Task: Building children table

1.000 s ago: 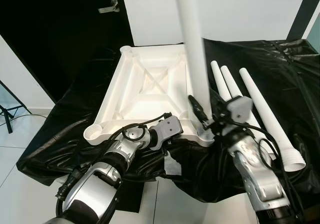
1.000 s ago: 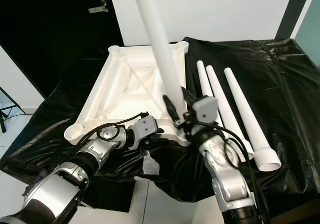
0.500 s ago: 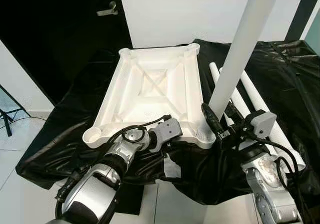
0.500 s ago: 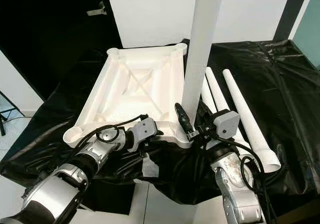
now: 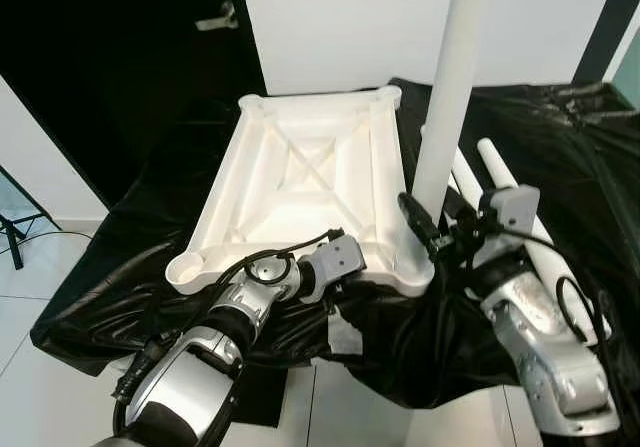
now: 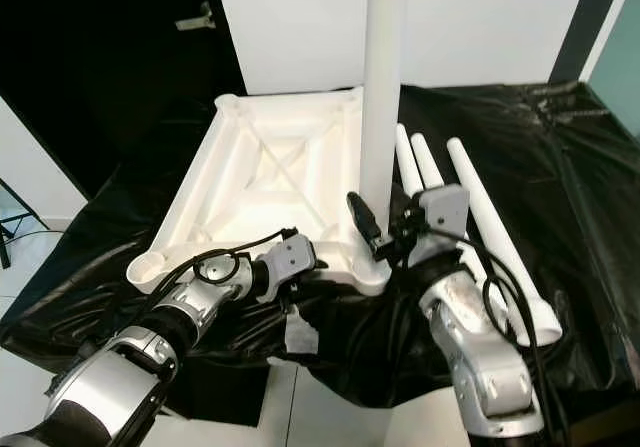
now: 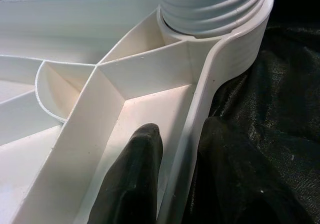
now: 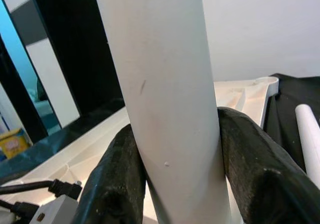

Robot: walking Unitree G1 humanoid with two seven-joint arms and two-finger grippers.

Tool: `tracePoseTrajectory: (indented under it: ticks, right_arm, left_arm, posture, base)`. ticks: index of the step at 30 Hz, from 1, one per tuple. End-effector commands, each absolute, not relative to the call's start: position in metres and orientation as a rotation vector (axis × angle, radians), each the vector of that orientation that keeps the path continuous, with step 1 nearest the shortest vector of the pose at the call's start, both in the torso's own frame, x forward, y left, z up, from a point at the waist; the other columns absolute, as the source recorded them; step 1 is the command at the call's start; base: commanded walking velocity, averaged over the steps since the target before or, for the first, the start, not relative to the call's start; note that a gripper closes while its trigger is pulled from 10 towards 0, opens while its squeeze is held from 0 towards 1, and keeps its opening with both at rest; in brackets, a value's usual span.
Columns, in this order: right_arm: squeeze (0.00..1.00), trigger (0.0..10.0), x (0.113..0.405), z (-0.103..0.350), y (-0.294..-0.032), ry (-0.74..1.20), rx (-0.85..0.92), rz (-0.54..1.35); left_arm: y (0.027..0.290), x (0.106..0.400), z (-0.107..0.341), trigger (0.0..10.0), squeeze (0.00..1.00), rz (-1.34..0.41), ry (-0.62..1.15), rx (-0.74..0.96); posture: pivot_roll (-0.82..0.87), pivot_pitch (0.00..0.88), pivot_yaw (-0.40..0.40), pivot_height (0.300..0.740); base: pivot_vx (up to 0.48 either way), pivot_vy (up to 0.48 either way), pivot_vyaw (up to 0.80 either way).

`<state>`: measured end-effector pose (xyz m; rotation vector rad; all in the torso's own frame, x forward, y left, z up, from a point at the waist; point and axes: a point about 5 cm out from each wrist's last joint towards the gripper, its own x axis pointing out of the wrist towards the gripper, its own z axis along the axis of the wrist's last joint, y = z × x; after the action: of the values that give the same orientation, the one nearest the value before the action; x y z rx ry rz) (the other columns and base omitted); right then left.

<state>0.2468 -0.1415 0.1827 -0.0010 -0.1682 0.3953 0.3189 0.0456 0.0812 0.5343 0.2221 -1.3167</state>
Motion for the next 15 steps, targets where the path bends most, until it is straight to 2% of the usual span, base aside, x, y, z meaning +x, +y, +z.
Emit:
tracePoseTrajectory:
  ticks: [1, 7, 11, 15]
  right_arm:
    - [0.00, 10.0, 0.245, 0.143, -0.146, 0.089, 0.005, 0.377]
    - [0.00, 10.0, 0.238, 0.135, -0.145, 0.143, -0.012, 0.412]
    - [0.00, 10.0, 0.227, 0.124, -0.143, 0.263, -0.012, 0.465]
    - [0.00, 10.0, 0.228, 0.125, -0.143, 0.254, -0.046, 0.429]
  left_arm:
    - [0.048, 0.305, 0.056, 10.0, 0.00, -1.336, 0.341, 0.523]
    - [0.048, 0.305, 0.056, 10.0, 0.00, -1.332, 0.343, 0.521]
    - [0.047, 0.305, 0.055, 10.0, 0.00, -1.331, 0.344, 0.518]
    - [0.046, 0.305, 0.055, 10.0, 0.00, -1.336, 0.345, 0.520]
  posture:
    - [-0.15, 0.000, 0.066, 0.740]
    - [-0.15, 0.000, 0.065, 0.740]
    - [-0.16, 0.000, 0.068, 0.740]
    - [-0.16, 0.000, 0.071, 0.740]
  base:
    - [0.000, 0.000, 0.00]
    - [0.000, 0.000, 0.00]
    - [0.000, 0.000, 0.00]
    - [0.000, 0.000, 0.00]
